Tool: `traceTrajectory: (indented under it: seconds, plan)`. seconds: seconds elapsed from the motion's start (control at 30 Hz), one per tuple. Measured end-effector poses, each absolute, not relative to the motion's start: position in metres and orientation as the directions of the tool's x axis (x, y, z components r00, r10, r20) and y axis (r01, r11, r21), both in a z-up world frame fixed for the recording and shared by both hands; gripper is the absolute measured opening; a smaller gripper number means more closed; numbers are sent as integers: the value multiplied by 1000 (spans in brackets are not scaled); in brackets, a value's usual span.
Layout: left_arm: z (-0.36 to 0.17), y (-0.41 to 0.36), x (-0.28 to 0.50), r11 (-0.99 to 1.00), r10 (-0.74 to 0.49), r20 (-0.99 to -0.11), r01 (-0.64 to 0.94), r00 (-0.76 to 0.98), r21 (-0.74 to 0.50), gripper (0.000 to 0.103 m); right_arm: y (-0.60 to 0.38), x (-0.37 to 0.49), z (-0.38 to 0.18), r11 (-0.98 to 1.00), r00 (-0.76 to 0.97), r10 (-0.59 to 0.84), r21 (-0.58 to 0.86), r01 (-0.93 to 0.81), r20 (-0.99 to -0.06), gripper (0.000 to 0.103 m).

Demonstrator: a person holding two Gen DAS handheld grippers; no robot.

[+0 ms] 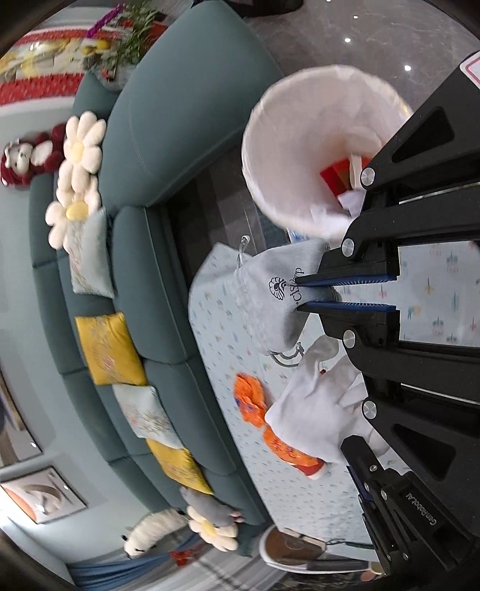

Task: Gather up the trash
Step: 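Carry the white glove and grey pouch over the white bin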

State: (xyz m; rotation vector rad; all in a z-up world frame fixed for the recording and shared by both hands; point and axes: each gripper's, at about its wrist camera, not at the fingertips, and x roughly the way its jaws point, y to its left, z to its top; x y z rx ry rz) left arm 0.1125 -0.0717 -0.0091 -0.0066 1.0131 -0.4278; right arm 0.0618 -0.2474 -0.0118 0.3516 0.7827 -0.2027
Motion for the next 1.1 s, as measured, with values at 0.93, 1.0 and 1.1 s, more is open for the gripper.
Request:
traceTrajectory:
  seconds: [0.93, 1.0, 1.1]
  plan:
    - [-13, -183, 88, 842, -392, -835, 515, 386, -158, 8, -342, 5, -20, 849, 679, -157, 253, 463, -718, 8]
    - [-16, -187, 87, 839, -394, -838, 521, 379, -159, 8, -347, 3, -23, 844, 675, -159, 255, 471, -721, 8]
    - [-20, -192, 87, 834, -394, -842, 527, 369, -160, 8, -353, 2, -27, 836, 669, -159, 261, 482, -726, 8]
